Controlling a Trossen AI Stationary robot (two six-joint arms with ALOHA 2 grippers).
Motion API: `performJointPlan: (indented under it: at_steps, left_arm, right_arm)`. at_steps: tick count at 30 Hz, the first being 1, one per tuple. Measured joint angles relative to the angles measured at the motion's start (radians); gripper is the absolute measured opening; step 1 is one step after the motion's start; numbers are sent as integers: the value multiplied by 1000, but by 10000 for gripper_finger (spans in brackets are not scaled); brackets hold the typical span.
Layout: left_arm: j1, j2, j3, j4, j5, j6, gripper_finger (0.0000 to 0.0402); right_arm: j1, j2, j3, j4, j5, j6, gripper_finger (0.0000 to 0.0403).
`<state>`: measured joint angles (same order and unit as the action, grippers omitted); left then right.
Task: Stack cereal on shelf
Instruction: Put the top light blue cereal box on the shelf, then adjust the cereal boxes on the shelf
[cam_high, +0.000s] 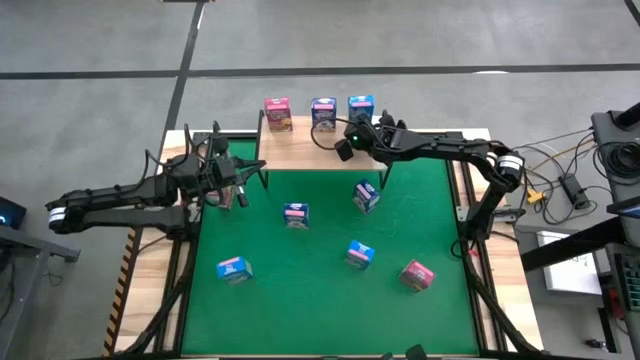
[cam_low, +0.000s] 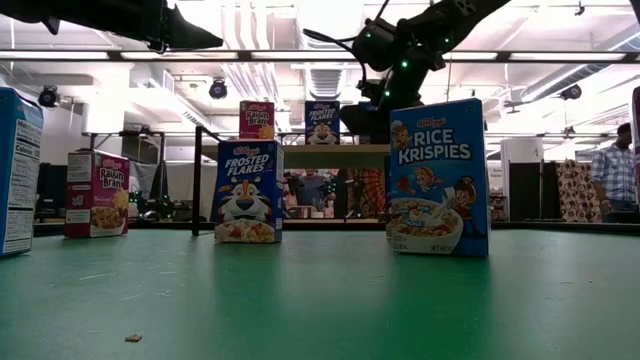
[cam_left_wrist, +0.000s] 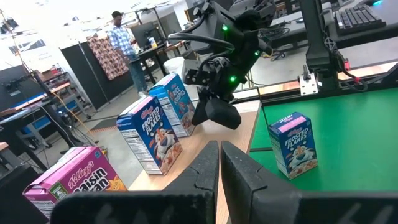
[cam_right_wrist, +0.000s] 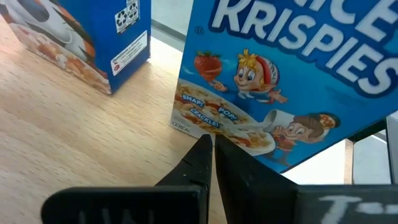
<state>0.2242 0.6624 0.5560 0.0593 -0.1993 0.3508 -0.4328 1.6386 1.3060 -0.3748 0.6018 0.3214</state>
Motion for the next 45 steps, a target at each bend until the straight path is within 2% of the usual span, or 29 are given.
performJointPlan:
  at_steps: [25, 34, 45]
  left_arm:
    - [0, 0, 0, 8, 0, 0, 0]
    - [0, 0, 1, 8, 0, 0, 0]
    - [0, 0, 0, 16, 0, -31, 0]
  right_arm:
    - [10, -7, 0, 43, -32, -103, 11]
    - [126, -50, -13, 44, -37, -263, 11]
    - [280, -108, -135, 162, -53, -280, 11]
